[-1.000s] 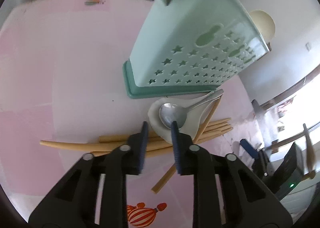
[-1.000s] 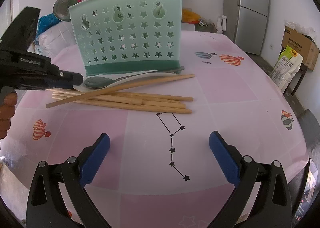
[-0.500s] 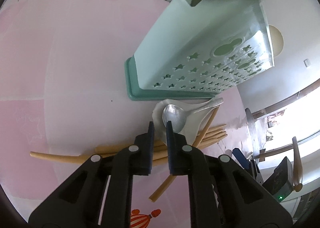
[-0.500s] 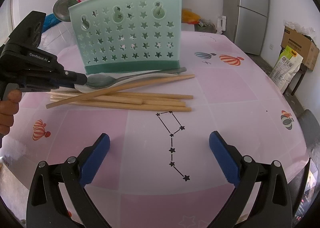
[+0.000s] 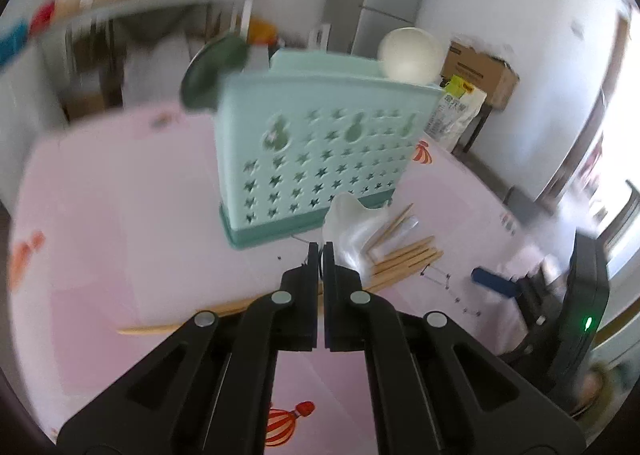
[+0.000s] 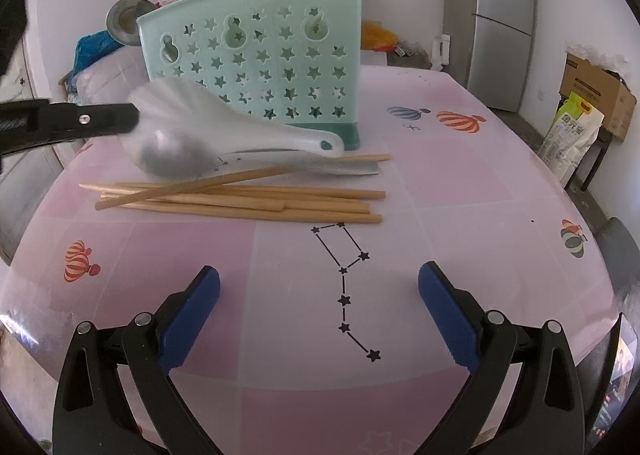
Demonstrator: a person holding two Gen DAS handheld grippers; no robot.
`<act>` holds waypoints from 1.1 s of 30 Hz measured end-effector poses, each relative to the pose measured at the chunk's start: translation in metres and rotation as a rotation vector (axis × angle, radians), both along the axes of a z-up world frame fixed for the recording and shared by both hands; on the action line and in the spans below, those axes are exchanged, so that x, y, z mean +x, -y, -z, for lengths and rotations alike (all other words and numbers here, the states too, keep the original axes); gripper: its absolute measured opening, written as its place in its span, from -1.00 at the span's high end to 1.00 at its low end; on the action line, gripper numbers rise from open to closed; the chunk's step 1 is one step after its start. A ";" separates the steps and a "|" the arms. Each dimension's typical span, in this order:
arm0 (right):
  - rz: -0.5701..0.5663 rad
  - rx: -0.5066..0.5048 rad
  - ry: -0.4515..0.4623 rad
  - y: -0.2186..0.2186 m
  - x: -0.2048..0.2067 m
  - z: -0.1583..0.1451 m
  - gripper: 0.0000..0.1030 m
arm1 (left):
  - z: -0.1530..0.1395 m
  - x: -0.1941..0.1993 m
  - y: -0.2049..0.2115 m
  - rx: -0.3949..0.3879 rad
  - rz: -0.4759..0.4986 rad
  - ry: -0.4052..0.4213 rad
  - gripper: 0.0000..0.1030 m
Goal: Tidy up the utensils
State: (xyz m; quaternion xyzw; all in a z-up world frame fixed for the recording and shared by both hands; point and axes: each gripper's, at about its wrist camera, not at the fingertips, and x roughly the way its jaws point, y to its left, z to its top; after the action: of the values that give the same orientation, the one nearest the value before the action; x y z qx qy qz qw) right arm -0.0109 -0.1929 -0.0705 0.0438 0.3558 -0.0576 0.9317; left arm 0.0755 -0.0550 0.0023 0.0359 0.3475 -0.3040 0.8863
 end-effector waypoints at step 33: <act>-0.302 -0.195 0.064 -0.083 -0.014 -0.019 0.04 | 0.015 0.020 -0.042 -0.131 -0.133 -0.058 0.99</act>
State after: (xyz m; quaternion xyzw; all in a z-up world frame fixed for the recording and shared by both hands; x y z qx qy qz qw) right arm -0.0245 -0.1099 -0.0512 -0.0989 0.3214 0.0504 0.9404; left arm 0.0952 -0.0134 -0.0123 -0.0540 0.3540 -0.2675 0.8946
